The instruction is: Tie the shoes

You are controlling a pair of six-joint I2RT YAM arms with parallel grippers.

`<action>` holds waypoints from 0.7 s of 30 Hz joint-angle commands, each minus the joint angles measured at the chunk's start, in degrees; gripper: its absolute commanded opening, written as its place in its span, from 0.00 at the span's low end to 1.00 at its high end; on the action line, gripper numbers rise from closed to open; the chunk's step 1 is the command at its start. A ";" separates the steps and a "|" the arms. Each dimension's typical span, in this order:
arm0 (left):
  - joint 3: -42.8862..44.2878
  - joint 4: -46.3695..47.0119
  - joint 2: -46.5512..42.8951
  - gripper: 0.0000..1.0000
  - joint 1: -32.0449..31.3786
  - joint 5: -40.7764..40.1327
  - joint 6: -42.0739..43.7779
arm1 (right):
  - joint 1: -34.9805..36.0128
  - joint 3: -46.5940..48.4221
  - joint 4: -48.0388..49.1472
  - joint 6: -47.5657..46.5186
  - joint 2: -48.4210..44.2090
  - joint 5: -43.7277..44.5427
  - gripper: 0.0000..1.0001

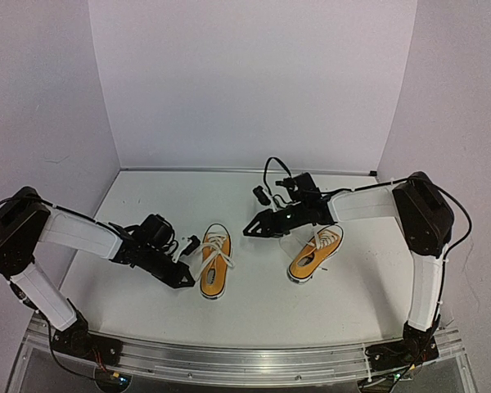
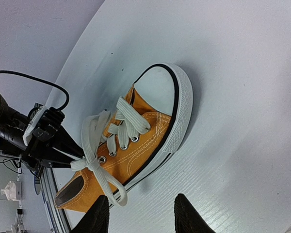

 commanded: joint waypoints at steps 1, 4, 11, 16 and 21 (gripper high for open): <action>1.52 0.30 -6.74 0.00 -0.35 -0.15 2.04 | -0.33 -0.72 0.35 -0.55 -2.89 -0.56 0.42; 3.41 -2.65 -12.02 0.00 -0.66 0.31 2.82 | -0.32 -0.76 0.46 -0.55 -2.98 -0.56 0.42; 8.19 -5.08 -14.44 0.05 -1.62 1.61 4.86 | -0.44 -0.52 0.38 -0.49 -3.03 -0.73 0.41; 7.07 -10.33 -12.27 0.42 -1.53 -4.39 7.94 | -0.48 -1.05 0.34 -0.49 -3.74 -0.52 0.41; 8.09 -11.66 -7.69 0.46 -0.92 -3.55 8.00 | -0.57 -1.37 0.46 -0.49 -3.67 -0.63 0.41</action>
